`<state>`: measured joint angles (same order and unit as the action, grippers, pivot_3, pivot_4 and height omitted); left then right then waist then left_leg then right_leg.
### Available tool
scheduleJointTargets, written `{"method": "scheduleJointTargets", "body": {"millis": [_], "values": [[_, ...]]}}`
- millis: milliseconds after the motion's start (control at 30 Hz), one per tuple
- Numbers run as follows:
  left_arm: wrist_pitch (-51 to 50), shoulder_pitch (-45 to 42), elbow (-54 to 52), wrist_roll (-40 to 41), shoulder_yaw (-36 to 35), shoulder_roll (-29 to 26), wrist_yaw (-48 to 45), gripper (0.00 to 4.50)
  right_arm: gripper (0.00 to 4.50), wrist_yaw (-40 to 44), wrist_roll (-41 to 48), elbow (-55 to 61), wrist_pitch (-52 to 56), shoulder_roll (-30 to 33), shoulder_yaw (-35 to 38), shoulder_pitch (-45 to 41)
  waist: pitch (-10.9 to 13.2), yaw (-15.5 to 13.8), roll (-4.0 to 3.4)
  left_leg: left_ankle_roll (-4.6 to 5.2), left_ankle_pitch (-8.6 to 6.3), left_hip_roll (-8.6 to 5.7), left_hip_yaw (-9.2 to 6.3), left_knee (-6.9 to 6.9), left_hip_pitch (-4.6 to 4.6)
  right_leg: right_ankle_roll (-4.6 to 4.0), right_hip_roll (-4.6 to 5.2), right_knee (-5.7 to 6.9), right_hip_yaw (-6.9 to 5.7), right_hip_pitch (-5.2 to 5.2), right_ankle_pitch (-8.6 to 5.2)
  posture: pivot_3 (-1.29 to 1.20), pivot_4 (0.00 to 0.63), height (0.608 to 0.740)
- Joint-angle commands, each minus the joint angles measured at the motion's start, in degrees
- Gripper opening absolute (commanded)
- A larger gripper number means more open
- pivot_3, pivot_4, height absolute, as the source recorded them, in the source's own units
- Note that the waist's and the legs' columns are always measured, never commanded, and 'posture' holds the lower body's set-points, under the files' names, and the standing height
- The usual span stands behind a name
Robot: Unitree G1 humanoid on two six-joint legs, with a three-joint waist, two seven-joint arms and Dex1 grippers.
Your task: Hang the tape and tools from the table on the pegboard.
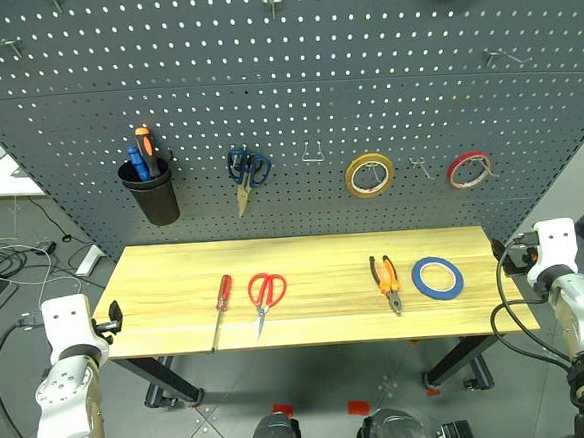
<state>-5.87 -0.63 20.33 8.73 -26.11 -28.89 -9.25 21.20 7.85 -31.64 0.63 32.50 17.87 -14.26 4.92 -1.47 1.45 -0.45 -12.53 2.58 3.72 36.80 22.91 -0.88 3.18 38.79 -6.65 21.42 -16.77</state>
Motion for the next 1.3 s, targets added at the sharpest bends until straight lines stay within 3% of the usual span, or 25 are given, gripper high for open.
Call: {"method": "scheduleJointTargets", "body": {"millis": [33,300,433,700,833,933,1133,1300], "values": [[0.74,-0.61,-1.56,-0.71,0.51,-1.45,-0.49,3.71,4.5,-0.29,0.36,1.38,-1.21,0.56,0.6,-0.46,0.0,0.0,0.0,0.0,0.0,0.0,0.0,0.0,0.0,0.0,0.0,0.0,0.0,0.0,0.0,0.07,0.038,0.74],[2.5,0.61,-2.98,-2.72,1.64,-1.83,-0.61,3.71,4.5,1.6,-0.09,3.46,-1.05,0.42,-1.08,1.29,0.01,0.0,-0.01,-0.01,-0.01,0.01,0.02,-0.06,0.0,-0.06,0.0,-0.01,0.02,0.04,-0.04,0.07,0.042,0.74],[3.12,3.1,-9.26,-0.89,2.58,-0.78,-4.68,3.71,4.5,5.08,1.34,9.17,1.64,0.28,-2.58,4.4,0.3,0.01,-0.08,-0.03,-0.02,0.02,0.09,-0.16,0.0,-0.09,0.0,-0.05,0.08,0.09,-0.07,0.06,0.081,0.74],[-2.71,2.29,-21.09,-3.7,13.65,0.29,-9.74,3.71,4.5,12.39,1.09,26.94,14.38,1.32,-10.44,10.75,2.77,-0.02,-0.63,-0.04,-0.03,0.05,0.17,-0.2,-0.04,-0.09,0.0,-0.05,0.2,0.13,-0.1,0.01,0.168,0.74],[-7.59,-0.35,-25.18,-7.09,20.94,-1.19,-12.91,3.71,4.5,14.22,-1.31,31.55,18.03,2.84,-14.29,10.42,4.65,0.02,-0.49,-0.03,-0.02,0.06,0.41,-0.26,0.05,-0.08,-0.05,0.05,0.49,0.42,-0.09,-0.01,0.209,0.74],[-9.19,-1.75,-26.7,-7.12,23.57,-2.23,-16.02,3.71,4.5,15.49,-2.26,32.52,18.64,4.07,-16.22,9.67,5.66,0.09,0.0,-0.01,-0.01,0.03,0.89,-0.61,0.09,0.0,-0.06,0.04,0.94,0.79,-0.11,-0.03,0.236,0.74],[-10.6,-9.17,-30.01,-1.59,33.1,-5.84,-34.97,3.71,4.5,20.91,-6.67,21.81,14.37,7.23,-21.85,0.53,9.37,0.52,0.25,0.02,-0.04,0.06,1.18,-0.79,0.1,0.06,-0.08,-0.04,1.18,0.97,-0.15,-0.04,0.302,0.74],[-6.94,-14.63,-29.76,-2.6,40.83,-5.6,-43.73,3.71,4.5,23.91,-10.97,6.65,11.56,7.14,-26.26,-9.63,11.4,0.57,0.16,0.02,-0.07,0.05,1.29,-0.82,0.11,0.13,-0.07,-0.1,1.28,0.99,-0.2,-0.05,0.336,0.74]]}}
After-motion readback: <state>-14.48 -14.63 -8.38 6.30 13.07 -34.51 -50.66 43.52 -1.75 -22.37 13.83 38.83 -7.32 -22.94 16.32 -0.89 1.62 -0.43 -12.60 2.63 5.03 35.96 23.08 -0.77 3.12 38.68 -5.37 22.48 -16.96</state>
